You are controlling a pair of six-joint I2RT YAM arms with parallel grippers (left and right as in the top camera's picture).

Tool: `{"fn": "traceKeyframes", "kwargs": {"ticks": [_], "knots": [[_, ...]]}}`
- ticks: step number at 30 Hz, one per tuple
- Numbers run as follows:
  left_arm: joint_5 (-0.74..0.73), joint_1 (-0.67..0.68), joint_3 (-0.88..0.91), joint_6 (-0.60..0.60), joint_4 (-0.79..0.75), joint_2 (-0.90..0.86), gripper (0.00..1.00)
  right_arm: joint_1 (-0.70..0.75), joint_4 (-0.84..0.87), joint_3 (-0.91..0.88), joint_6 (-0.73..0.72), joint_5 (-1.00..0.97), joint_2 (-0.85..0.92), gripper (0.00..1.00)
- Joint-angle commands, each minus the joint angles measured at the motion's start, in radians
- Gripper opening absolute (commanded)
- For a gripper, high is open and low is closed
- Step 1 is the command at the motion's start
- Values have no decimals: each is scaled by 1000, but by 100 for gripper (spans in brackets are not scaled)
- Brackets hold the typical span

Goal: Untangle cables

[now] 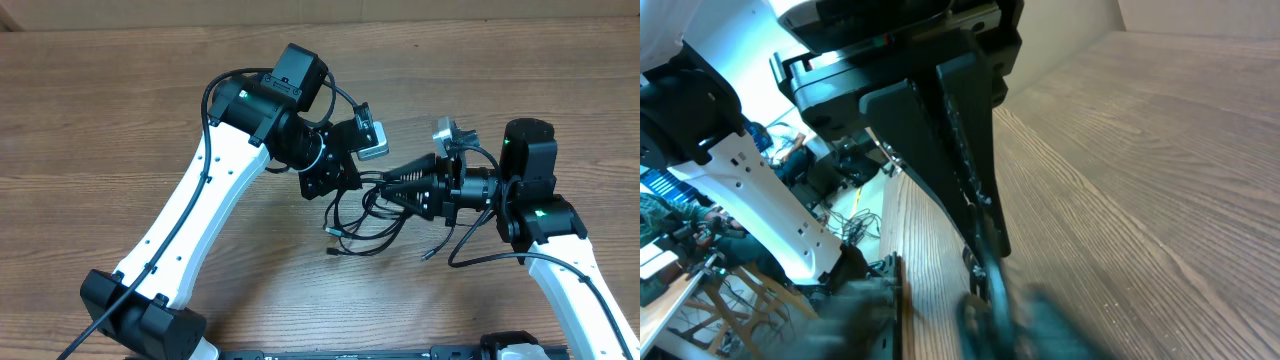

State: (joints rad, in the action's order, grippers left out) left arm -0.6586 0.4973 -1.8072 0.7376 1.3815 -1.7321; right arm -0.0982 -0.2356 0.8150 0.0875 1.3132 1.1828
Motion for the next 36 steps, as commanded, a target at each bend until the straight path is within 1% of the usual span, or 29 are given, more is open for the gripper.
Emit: {"fn": "traceKeyframes", "kwargs": {"ticks": [1,4,7,10,14,17,19,24,27,30,32,33,35,36], "knots": [[-27,-6,-14,-3,-10,0,4,-1,3,10,-5,23,-13,100],[-26,-29,-15,-67,-19,0,4,-1,2,10,-24,-13,-13,100],[-29,-64,-16,-118,-36,1,4,-1,3,10,-87,-89,-13,100],[-111,-127,-25,-143,-39,1,4,-1,3,10,-188,-216,-13,100],[-274,-222,-25,-143,-41,1,4,-1,3,10,-346,-364,-13,100],[-292,-253,-25,-153,-45,1,4,-1,27,10,-440,-389,-13,100],[-277,-255,-25,-188,-64,1,4,-1,49,10,-499,-368,-13,100],[-266,-255,-25,-256,-117,1,4,-1,85,10,-507,-260,-13,100],[-266,-255,-25,-256,-119,1,4,-1,93,10,-507,-259,-13,100],[-279,-255,-25,-255,-87,1,4,-1,91,10,-506,-305,-13,99],[-293,-254,-25,-231,-46,1,4,-1,82,10,-497,-334,-13,95],[-303,-254,-25,-212,-26,1,4,-1,73,10,-481,-341,-13,94],[-336,-255,-25,-138,40,1,4,-1,55,10,-447,-352,-13,89],[-359,-256,-25,-81,85,1,4,-1,46,10,-432,-351,-13,88]]}}
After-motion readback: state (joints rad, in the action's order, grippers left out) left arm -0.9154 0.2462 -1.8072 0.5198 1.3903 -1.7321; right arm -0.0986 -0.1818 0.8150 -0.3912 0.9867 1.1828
